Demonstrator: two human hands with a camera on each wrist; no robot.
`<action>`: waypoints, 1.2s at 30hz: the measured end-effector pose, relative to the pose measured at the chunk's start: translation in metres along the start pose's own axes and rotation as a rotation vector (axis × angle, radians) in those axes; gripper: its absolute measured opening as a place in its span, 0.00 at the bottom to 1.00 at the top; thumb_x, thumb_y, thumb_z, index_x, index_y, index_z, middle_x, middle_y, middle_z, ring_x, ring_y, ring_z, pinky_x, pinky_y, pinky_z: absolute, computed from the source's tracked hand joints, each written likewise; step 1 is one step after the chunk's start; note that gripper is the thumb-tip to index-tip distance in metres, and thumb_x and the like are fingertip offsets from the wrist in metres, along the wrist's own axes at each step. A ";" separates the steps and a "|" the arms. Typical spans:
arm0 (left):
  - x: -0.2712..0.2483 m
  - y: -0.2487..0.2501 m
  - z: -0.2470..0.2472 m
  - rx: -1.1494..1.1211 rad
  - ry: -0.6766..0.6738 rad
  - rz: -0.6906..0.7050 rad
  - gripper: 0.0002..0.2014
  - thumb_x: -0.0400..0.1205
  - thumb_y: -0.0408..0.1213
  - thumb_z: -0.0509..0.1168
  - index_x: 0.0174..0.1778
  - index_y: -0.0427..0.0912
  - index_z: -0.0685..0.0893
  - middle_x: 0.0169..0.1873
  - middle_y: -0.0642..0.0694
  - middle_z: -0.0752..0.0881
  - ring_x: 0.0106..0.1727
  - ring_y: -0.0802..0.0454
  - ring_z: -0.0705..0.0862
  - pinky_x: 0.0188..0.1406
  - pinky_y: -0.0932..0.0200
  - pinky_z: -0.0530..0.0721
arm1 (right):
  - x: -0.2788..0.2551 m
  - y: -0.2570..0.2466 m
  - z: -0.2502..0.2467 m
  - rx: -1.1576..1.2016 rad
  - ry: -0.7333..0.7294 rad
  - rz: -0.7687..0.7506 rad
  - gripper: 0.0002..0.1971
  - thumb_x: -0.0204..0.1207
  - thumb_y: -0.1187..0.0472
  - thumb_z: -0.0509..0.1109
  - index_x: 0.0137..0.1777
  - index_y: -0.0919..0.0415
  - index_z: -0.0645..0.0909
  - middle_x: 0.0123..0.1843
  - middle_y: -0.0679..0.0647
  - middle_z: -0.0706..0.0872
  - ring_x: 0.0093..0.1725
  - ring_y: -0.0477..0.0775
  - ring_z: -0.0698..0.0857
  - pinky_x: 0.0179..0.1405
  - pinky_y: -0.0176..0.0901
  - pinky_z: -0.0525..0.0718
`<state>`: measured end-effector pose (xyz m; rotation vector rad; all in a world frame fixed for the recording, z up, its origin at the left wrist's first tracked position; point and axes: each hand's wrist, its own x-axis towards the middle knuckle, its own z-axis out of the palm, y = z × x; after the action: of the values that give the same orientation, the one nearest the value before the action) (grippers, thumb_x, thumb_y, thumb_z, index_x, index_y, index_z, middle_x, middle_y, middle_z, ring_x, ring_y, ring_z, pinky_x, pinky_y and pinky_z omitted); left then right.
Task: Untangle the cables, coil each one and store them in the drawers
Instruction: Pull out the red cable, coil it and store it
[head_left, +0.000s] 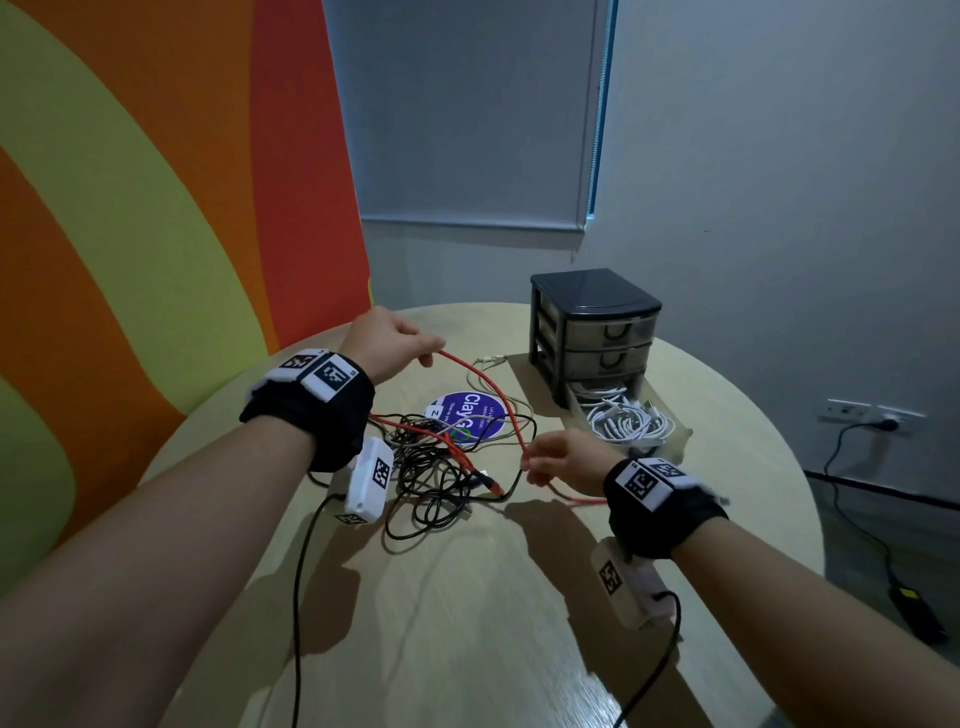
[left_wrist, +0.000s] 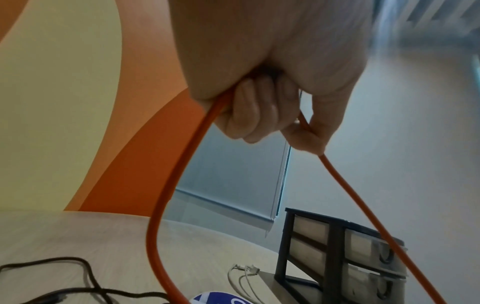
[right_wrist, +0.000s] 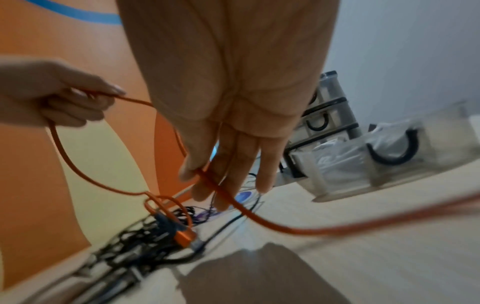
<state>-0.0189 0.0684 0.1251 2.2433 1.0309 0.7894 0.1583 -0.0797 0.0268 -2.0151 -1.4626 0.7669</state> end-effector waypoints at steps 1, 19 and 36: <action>-0.001 0.000 0.000 -0.007 0.024 -0.010 0.14 0.78 0.44 0.69 0.31 0.39 0.88 0.31 0.47 0.87 0.41 0.48 0.83 0.34 0.64 0.72 | -0.002 -0.004 0.002 0.074 -0.013 -0.019 0.09 0.82 0.62 0.63 0.55 0.65 0.82 0.45 0.55 0.88 0.40 0.46 0.85 0.41 0.28 0.82; 0.025 0.033 -0.023 -0.373 0.456 0.113 0.06 0.78 0.31 0.67 0.43 0.36 0.89 0.28 0.53 0.82 0.26 0.70 0.76 0.31 0.74 0.71 | -0.015 -0.022 -0.025 0.621 0.153 0.024 0.15 0.85 0.56 0.56 0.43 0.59 0.80 0.30 0.51 0.70 0.29 0.47 0.71 0.36 0.44 0.83; 0.018 0.035 -0.003 0.176 0.313 0.085 0.20 0.79 0.51 0.66 0.61 0.41 0.81 0.49 0.40 0.84 0.52 0.42 0.82 0.48 0.55 0.77 | -0.018 -0.006 -0.049 0.872 0.330 -0.055 0.17 0.86 0.54 0.53 0.39 0.59 0.76 0.21 0.45 0.62 0.16 0.41 0.57 0.14 0.31 0.54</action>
<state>0.0050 0.0641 0.1559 2.3735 1.1941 1.1544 0.1850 -0.0994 0.0680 -1.3338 -0.7780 0.8091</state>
